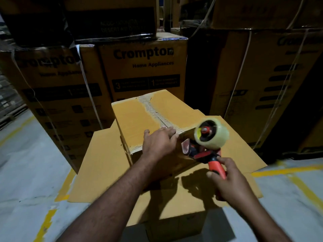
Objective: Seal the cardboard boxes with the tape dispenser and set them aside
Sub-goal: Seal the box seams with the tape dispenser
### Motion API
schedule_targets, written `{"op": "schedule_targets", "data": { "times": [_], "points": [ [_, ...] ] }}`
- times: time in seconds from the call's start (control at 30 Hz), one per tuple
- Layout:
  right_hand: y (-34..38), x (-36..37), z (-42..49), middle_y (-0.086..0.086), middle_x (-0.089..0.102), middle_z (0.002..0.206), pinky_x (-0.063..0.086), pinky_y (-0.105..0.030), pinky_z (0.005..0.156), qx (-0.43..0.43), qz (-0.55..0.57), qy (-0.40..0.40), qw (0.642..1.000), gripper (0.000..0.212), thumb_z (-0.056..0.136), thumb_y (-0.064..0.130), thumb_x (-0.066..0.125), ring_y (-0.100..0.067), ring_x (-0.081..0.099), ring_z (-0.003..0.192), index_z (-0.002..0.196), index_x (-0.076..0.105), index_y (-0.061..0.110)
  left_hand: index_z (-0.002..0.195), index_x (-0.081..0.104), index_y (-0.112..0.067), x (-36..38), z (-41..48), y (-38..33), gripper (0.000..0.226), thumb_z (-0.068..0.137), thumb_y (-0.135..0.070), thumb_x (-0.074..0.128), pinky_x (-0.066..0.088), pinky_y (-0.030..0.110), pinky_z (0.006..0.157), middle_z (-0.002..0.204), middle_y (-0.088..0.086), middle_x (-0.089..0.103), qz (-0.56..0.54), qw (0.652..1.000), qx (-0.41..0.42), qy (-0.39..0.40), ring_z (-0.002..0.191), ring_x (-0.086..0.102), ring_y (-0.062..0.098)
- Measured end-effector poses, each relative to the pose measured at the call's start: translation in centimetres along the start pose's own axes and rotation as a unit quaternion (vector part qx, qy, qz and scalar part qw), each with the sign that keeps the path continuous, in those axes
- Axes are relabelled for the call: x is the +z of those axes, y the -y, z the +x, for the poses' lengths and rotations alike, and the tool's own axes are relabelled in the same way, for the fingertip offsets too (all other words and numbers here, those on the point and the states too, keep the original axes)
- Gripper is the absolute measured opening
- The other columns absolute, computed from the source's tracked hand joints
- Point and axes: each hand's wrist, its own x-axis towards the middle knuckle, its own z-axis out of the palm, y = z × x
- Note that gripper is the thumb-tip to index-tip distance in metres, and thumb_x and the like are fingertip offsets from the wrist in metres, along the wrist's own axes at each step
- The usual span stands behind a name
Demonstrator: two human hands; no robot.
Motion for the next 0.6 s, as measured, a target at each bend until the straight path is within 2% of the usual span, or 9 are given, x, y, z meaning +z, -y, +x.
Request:
{"op": "schedule_targets", "data": {
  "times": [0.07,0.13,0.3,0.4,0.47,0.53,0.6],
  "points": [
    [1.1,-2.3,-0.1,-0.016,0.063,0.105,0.060,-0.043,0.060,0.027,0.119,0.010,0.992,0.045,0.092,0.022,0.069,-0.025,0.067,0.065,0.127,0.045,0.039,0.136,0.052,-0.033,0.7,0.1,-0.5,0.043,0.102,-0.057,0.043,0.023,0.061,0.114,0.143,-0.011,0.056,0.036,0.999,-0.003,-0.031,0.132,0.050,0.016],
    [2.3,-4.1,-0.5,-0.024,0.062,0.104,0.058,-0.040,0.057,0.023,0.188,0.011,0.982,0.043,0.092,0.017,0.068,-0.024,0.064,0.057,0.126,0.048,0.035,0.145,0.043,-0.030,1.5,0.3,-0.9,0.050,0.103,-0.056,0.038,0.027,0.060,0.109,0.150,-0.006,0.048,0.110,0.993,0.019,-0.035,0.137,0.044,0.018],
    [5.0,-5.2,-1.1,-0.024,0.063,0.099,0.056,-0.035,0.055,-0.022,0.207,-0.007,0.978,0.047,0.092,0.017,0.068,-0.022,0.063,0.058,0.128,0.045,0.038,0.141,0.047,-0.026,1.9,0.3,-0.6,0.043,0.106,-0.048,0.035,0.030,0.055,0.109,0.146,-0.005,0.051,0.147,0.985,0.069,-0.052,0.134,0.043,0.019],
    [6.0,-4.6,-1.3,-0.024,0.063,0.097,0.056,-0.034,0.055,-0.033,0.219,0.008,0.975,0.044,0.092,0.017,0.068,-0.023,0.063,0.059,0.126,0.046,0.036,0.149,0.043,-0.030,1.3,0.0,0.9,0.043,0.107,-0.042,0.039,0.025,0.049,0.116,0.158,-0.007,0.042,0.141,0.981,0.127,-0.038,0.142,0.037,0.017],
    [6.5,-4.0,-1.3,-0.023,0.064,0.093,0.055,-0.035,0.054,-0.038,0.229,0.026,0.972,0.045,0.092,0.016,0.067,-0.024,0.063,0.060,0.128,0.047,0.035,0.152,0.040,-0.035,0.5,-0.1,2.9,0.048,0.105,-0.039,0.047,0.023,0.043,0.119,0.161,-0.012,0.036,0.121,0.974,0.189,-0.013,0.148,0.032,0.011],
    [7.0,-3.5,-1.2,-0.019,0.065,0.085,0.053,-0.035,0.052,-0.043,0.247,0.043,0.967,0.046,0.092,0.015,0.068,-0.026,0.062,0.060,0.130,0.048,0.032,0.148,0.047,-0.037,-0.4,0.1,5.1,0.051,0.099,-0.032,0.062,0.024,0.041,0.119,0.155,-0.017,0.041,0.078,0.965,0.249,-0.002,0.147,0.034,0.006],
    [7.7,-3.0,-1.2,-0.016,0.066,0.078,0.052,-0.034,0.051,-0.047,0.265,0.056,0.961,0.045,0.091,0.014,0.068,-0.027,0.061,0.059,0.129,0.049,0.029,0.140,0.056,-0.037,-0.9,0.8,6.7,0.050,0.094,-0.025,0.070,0.026,0.042,0.117,0.148,-0.019,0.049,0.043,0.967,0.251,-0.004,0.143,0.040,0.004]
  ]
}}
